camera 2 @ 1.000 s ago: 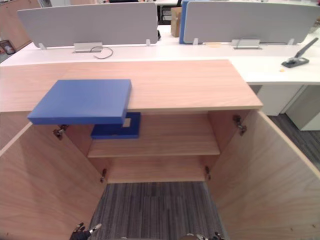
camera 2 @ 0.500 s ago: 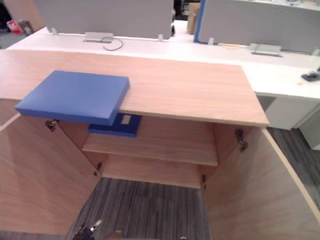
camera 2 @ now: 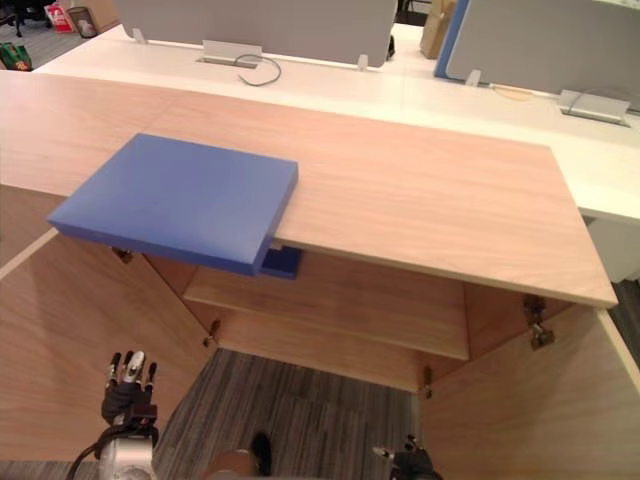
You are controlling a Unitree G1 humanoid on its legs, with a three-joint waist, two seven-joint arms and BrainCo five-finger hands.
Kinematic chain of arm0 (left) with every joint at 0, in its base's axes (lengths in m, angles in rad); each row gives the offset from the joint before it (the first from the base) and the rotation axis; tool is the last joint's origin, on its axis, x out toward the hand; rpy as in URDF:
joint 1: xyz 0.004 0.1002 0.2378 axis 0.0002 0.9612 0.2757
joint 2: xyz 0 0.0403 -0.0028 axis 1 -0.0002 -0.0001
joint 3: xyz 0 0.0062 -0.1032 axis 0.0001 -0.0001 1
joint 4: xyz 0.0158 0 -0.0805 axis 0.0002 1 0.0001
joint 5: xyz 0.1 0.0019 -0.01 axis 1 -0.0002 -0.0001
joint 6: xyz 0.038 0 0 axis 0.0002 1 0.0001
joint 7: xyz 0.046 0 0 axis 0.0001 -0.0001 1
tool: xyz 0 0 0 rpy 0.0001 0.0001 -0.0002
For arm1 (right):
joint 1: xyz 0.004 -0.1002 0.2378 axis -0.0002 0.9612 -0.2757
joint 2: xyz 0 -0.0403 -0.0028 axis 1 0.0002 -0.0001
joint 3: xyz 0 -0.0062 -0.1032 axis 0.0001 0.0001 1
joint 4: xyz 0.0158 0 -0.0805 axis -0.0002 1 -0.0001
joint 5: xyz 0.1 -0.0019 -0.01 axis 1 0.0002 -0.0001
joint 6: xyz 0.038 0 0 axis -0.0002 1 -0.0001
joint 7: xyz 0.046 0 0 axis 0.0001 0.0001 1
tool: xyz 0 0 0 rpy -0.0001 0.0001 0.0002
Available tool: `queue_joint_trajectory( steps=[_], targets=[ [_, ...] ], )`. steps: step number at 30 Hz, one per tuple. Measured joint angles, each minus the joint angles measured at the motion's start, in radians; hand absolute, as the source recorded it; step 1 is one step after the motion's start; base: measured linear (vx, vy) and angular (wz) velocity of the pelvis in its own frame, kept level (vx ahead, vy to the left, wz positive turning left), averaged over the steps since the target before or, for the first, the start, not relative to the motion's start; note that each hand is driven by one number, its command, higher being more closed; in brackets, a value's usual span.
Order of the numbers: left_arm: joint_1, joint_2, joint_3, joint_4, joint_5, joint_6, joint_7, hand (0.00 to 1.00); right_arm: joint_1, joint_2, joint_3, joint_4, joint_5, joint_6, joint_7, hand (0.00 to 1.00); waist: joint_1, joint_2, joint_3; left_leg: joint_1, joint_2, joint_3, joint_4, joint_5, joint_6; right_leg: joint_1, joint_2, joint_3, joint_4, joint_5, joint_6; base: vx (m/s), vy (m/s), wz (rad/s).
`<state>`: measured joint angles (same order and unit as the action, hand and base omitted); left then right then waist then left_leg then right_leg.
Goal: Walk over to the cabinet, pick up the folder, carry it to the office cabinet, place the folder inside the office cabinet, then close the office cabinet door
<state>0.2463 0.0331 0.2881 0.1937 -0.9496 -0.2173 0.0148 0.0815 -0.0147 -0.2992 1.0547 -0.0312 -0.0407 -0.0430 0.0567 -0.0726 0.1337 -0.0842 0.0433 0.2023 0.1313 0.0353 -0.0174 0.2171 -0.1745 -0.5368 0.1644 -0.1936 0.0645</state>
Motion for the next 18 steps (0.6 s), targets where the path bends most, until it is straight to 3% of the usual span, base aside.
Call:
queue_joint_trajectory(
  steps=[5,11,13,14,15,17,18],
  targets=[
    [-0.002,-0.01,0.008,-0.174,0.038,-0.024,0.081,0.0,0.019,-0.009,0.014,0.0,-0.042,0.005,-0.001,0.0,-0.01,0.001,-0.002,0.038,-0.025,-0.025,-0.128,0.076,0.004,0.0,0.001,-0.006,-0.017,0.001,0.0,-0.01,-0.033,0.15],
    [-0.007,-0.06,0.118,-0.42,0.244,-0.057,0.229,0.0,0.025,-0.022,0.004,0.033,-0.068,0.011,-0.001,0.0,-0.003,0.002,-0.005,0.041,-0.04,-0.037,-0.144,0.088,0.007,0.001,-0.007,-0.002,-0.019,0.0,0.0,-0.02,0.002,0.06],
    [-0.007,-0.077,0.19,-0.484,0.356,-0.059,0.312,0.0,0.033,-0.022,-0.015,0.043,-0.068,0.013,-0.001,0.0,-0.001,0.003,-0.015,0.041,-0.041,-0.037,-0.149,0.09,0.007,0.001,-0.003,0.0,-0.023,0.0,0.0,-0.04,-0.017,0.0],
    [-0.011,-0.092,0.256,-0.536,0.546,-0.023,0.39,0.0,0.039,-0.02,-0.027,0.043,-0.068,0.014,0.0,0.0,0.0,0.004,-0.018,0.045,-0.042,-0.04,-0.152,0.093,0.009,0.006,-0.001,0.001,-0.027,0.001,0.0,0.0,0.0,0.0],
    [-0.012,-0.094,0.268,-0.547,0.574,-0.016,0.4,0.0,0.041,-0.019,-0.027,0.042,-0.068,0.015,0.0,0.0,0.0,0.005,-0.018,0.046,-0.043,-0.041,-0.152,0.093,0.009,0.007,-0.001,0.001,-0.028,0.001,0.0,-0.03,-0.021,0.04],
    [-0.016,-0.106,0.382,-0.651,0.854,0.051,0.493,0.0,0.051,-0.021,-0.027,0.038,-0.069,0.015,0.0,0.0,-0.001,0.01,-0.031,0.049,-0.043,-0.045,-0.163,0.098,0.01,0.009,0.0,0.003,-0.033,0.001,0.0,-0.03,-0.013,0.04],
    [-0.016,-0.106,0.392,-0.661,0.888,0.059,0.504,0.0,0.051,-0.021,-0.027,0.037,-0.069,0.015,0.0,0.0,-0.001,0.01,-0.033,0.049,-0.044,-0.045,-0.163,0.098,0.01,0.009,0.0,0.004,-0.034,0.001,0.0,0.0,0.0,0.0]
  ],
)
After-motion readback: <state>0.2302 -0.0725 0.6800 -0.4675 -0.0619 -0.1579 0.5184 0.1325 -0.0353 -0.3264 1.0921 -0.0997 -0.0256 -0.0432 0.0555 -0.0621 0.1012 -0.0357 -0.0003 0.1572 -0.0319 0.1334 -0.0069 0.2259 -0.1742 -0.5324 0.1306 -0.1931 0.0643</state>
